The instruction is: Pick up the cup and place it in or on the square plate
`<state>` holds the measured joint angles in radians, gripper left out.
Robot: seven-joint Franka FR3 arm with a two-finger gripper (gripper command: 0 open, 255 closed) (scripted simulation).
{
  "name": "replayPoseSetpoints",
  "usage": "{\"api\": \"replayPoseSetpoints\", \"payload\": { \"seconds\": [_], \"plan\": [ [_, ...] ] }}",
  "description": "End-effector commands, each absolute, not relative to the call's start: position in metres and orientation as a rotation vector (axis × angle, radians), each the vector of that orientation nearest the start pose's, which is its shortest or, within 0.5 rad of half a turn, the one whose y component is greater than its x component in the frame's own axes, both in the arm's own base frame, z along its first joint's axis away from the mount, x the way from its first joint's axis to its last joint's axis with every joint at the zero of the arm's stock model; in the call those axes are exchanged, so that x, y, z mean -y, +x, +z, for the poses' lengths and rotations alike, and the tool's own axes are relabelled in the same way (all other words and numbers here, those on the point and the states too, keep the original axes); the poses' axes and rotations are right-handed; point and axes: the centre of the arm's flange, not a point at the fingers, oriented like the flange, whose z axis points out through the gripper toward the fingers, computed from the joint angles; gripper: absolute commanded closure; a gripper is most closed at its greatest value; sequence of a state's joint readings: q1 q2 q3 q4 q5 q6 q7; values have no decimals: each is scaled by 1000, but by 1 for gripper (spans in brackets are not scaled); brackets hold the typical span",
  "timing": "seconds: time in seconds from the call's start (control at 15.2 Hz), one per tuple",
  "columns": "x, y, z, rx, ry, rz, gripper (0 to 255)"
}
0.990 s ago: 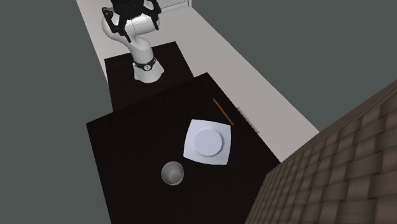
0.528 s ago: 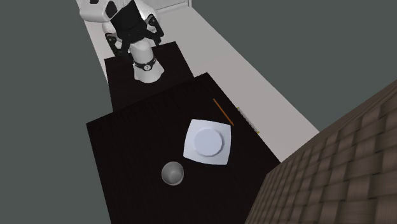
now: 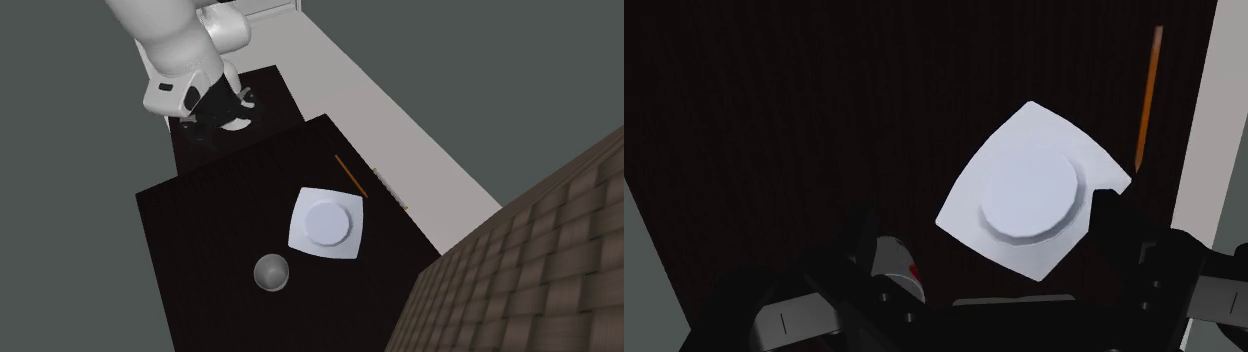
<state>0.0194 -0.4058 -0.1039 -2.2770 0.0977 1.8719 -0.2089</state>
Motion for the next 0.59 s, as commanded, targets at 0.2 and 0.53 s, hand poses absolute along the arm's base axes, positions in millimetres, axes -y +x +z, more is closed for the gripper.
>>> {"api": "replayPoseSetpoints", "payload": {
  "seconds": [0.2,0.53],
  "plan": [
    [47,482,473,169,-3011,-6,0],
    [59,534,432,182,-3017,14,0]
  ]
}}
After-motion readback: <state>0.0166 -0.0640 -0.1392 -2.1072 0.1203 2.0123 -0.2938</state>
